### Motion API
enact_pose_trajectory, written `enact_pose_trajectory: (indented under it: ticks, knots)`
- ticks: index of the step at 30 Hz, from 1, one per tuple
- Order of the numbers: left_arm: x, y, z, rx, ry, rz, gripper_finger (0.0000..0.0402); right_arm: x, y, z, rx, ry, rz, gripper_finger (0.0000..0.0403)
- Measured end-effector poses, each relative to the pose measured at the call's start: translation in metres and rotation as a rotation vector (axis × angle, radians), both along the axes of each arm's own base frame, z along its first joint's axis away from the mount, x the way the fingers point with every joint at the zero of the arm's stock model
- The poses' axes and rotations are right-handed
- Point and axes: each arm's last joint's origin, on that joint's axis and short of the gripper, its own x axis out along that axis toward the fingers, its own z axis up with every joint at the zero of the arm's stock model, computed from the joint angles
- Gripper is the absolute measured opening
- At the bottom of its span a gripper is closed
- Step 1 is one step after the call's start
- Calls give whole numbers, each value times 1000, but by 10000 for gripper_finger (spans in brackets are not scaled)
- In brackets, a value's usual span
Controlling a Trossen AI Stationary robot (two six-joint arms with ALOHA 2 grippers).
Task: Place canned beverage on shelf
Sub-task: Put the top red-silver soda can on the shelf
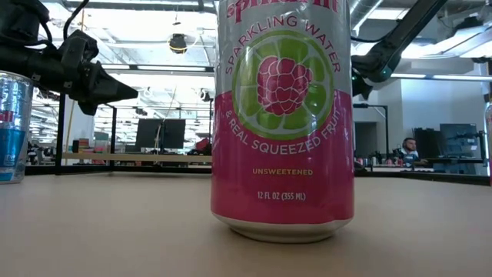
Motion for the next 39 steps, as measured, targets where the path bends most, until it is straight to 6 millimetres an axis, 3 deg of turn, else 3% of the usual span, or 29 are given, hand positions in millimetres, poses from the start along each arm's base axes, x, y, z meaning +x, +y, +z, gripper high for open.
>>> enact_pose_trajectory:
  ticks: [6, 21, 31, 39]
  knots:
    - [0, -1, -1, 15, 13, -22, 27, 3, 4, 0, 0, 1, 17, 353]
    - [0, 0, 0, 41, 24, 2, 151, 14, 14, -1, -74, 35, -70, 354]
    - [0, 0, 0, 65, 32, 5, 158, 26, 7, -28, -62, 31, -62, 354]
    - [0, 0, 0, 71, 35, 4, 158, 23, 5, -19, -82, 17, -76, 348]
